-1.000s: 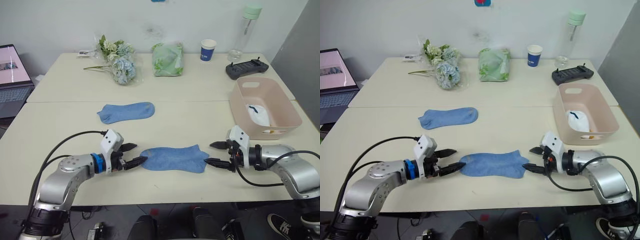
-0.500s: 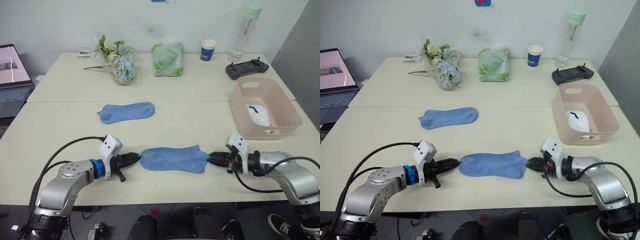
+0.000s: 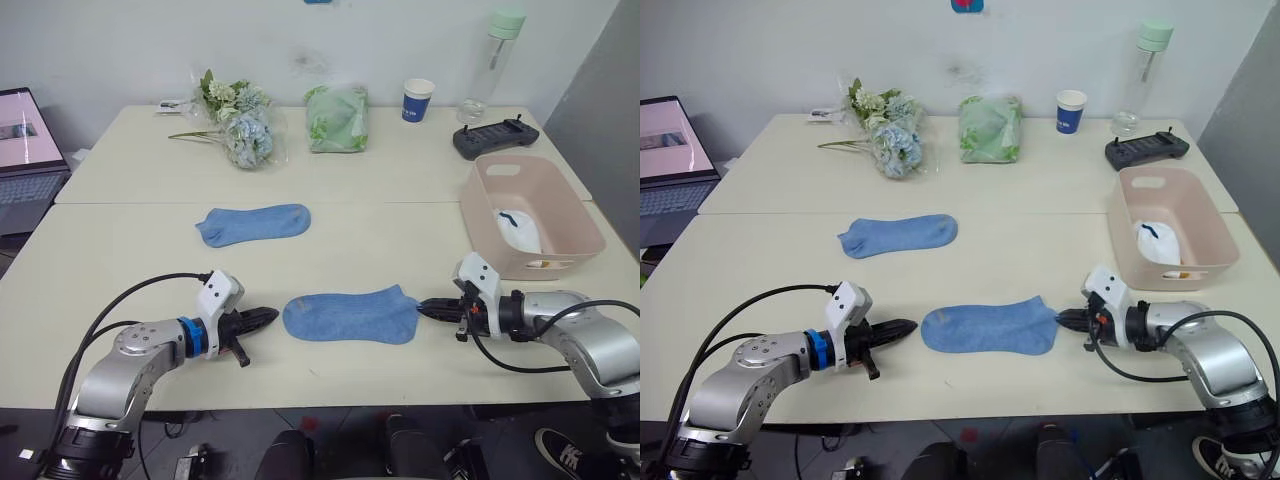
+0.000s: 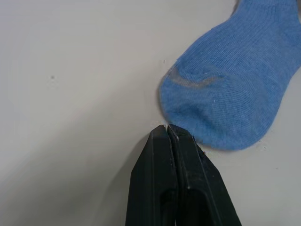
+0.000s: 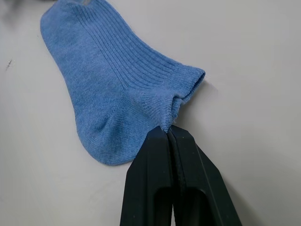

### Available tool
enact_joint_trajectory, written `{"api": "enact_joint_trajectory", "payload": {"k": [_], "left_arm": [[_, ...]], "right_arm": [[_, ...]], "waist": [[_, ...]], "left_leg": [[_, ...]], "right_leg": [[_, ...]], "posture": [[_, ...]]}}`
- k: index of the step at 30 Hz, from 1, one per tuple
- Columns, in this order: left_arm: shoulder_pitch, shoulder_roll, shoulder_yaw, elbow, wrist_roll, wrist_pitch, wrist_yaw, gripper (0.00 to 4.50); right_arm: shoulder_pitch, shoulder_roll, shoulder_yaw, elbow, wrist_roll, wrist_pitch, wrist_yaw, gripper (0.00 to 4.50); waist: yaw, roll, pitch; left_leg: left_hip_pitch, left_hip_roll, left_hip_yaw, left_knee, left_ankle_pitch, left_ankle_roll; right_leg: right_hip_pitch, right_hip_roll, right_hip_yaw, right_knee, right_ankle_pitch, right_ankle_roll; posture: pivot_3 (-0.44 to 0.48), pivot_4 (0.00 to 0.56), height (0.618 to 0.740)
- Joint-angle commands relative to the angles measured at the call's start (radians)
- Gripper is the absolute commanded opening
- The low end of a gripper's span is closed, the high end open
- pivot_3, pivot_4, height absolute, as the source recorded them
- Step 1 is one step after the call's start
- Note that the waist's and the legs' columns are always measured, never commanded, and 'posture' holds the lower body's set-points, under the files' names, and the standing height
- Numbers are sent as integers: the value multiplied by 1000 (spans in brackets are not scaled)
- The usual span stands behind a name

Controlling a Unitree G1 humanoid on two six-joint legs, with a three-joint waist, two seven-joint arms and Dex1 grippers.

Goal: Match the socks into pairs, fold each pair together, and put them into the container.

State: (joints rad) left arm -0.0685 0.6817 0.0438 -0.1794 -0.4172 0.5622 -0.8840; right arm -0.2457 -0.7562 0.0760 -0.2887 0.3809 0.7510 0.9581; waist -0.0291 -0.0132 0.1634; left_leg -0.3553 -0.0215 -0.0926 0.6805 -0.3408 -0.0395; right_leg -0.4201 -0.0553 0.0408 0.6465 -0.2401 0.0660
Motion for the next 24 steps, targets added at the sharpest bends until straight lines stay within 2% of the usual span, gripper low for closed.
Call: {"api": "enact_joint_trajectory", "payload": {"k": [1, 9, 12, 18, 22, 24], "left_arm": [[-21, 4, 6, -4, -4, -6, -6, 0], [-29, 1, -9, 10, 10, -21, -5, 0], [-36, 11, 14, 15, -2, -25, -14, 0], [-50, 6, 41, 37, -5, -35, -5, 0], [-74, 0, 46, 34, -2, -69, -6, 0], [-96, -24, 49, -2, -40, -69, -12, 0]], "right_arm": [[-21, -9, -14, -18, 20, -6, 9, 44], [-14, -10, 4, 27, -3, -45, 16, 44], [-7, -20, -28, 51, 3, -72, 17, 610], [22, -35, -88, 113, 6, -138, 26, 2689], [2, 2, -132, 91, 45, -160, 4, 4080], [-6, 34, -120, 39, 59, -174, -4, 4080]], "waist": [[0, 0, 0], [0, 0, 0], [0, 0, 0], [0, 0, 0], [-1, 0, 0], [-1, 0, 0]], "left_leg": [[0, 0, 0, 0, 0, 0], [0, 0, 0, 0, 0, 0], [0, 0, 0, 0, 0, 0], [0, 0, 0, 0, 0, 0], [0, 0, 1, 0, 0, 0], [0, 0, 1, 0, 0, 0]], "right_leg": [[0, 0, 0, 0, 0, 0], [0, 0, 0, 0, 0, 0], [0, 0, 0, 0, 0, 0], [0, 0, 0, 0, 0, 0], [0, 0, 1, 0, 0, 0], [0, 0, 0, 1, 0, 0]], "posture": [[0, 150, 740], [0, 150, 740], [0, 150, 740], [0, 150, 740], [0, 150, 740], [0, 150, 740]]}}
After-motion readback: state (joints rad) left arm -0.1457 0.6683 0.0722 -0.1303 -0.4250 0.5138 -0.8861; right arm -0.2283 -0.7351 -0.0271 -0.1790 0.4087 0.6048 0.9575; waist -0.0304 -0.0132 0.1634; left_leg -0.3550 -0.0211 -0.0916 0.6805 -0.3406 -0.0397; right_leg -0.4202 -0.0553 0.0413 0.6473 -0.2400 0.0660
